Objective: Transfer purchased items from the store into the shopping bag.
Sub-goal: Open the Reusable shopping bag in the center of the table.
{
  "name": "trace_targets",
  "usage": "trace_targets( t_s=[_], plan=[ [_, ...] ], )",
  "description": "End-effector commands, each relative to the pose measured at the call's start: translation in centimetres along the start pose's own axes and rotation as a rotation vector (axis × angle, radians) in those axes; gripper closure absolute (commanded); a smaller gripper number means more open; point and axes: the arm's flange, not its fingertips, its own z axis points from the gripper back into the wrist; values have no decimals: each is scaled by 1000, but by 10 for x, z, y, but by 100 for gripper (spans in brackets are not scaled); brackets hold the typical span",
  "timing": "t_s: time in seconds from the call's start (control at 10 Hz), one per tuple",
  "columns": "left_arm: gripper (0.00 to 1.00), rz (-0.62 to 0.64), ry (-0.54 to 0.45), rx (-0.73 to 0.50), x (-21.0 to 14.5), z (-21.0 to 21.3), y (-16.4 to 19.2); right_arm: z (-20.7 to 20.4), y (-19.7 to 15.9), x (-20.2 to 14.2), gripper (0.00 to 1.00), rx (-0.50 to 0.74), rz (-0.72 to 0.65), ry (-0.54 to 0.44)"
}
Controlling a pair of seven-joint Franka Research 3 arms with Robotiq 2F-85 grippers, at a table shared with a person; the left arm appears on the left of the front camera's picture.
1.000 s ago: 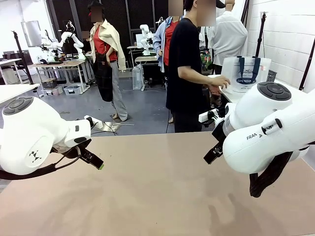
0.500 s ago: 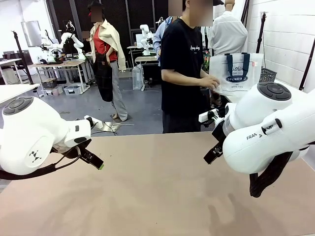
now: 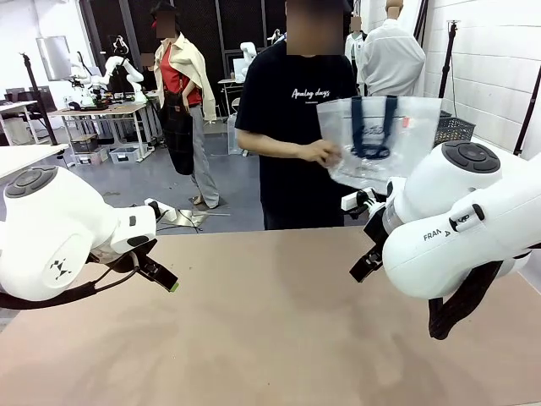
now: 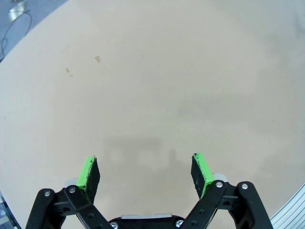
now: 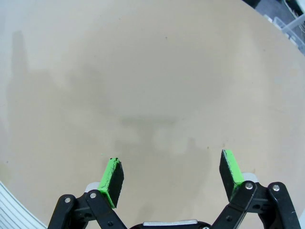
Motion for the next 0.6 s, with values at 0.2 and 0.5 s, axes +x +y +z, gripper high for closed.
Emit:
trace_targets(
  t_s=[0.2,0.5],
  plan=[
    [0,3,0,0,0,0,1,0,0,0,0,0,0,0],
    [0,3,0,0,0,0,1,0,0,0,0,0,0,0]
  ],
)
